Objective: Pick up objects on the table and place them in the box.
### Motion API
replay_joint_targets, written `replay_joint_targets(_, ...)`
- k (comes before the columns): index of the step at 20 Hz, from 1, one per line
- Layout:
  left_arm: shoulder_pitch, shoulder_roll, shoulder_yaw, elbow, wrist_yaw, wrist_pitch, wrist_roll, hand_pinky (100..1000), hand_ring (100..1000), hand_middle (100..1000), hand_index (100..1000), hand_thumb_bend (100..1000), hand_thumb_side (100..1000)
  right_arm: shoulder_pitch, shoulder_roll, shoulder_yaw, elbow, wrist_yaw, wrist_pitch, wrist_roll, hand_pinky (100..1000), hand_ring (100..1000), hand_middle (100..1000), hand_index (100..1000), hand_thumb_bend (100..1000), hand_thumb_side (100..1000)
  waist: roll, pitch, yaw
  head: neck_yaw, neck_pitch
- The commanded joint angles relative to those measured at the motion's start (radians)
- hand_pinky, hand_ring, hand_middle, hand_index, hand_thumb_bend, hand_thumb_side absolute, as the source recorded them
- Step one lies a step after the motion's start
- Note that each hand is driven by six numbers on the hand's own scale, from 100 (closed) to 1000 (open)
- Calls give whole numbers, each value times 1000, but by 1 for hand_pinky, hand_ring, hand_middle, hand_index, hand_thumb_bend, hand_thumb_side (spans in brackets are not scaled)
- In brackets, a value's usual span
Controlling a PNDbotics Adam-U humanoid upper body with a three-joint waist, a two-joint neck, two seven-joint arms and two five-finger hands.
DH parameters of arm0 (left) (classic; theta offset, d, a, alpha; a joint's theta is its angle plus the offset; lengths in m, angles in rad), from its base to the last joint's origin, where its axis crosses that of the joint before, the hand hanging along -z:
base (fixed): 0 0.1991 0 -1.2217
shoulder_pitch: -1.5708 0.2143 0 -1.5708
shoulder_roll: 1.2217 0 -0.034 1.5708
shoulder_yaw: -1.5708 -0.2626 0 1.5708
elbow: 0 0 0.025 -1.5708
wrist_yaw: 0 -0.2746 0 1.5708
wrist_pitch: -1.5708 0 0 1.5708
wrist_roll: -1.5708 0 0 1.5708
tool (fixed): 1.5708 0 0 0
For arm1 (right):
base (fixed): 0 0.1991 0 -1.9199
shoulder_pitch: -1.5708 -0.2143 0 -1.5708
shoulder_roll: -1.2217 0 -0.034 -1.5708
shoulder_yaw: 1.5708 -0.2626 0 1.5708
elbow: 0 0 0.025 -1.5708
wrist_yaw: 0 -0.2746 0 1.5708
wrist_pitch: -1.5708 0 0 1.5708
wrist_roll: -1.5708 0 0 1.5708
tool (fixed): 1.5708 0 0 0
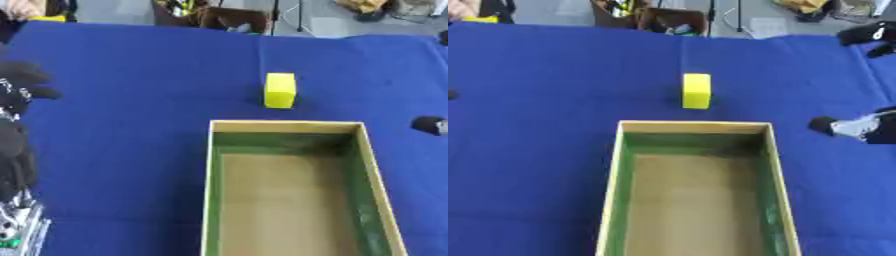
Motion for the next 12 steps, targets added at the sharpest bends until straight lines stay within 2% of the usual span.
replay_joint_targets(1,-11,6,-2,-17,-5,0,3,531,618,594,842,100,1000,-9,-38,-17,-17,-9,-1,-20,785,876,771,881,689,444,0,-17,2,-4,-15)
replay_joint_targets(12,-12,0,-4,-17,-11,0,2,532,616,592,840,100,1000,-18,-32,-19,-16,-27,-8,-47,786,875,769,876,683,489,-4,3,16,-17,-29)
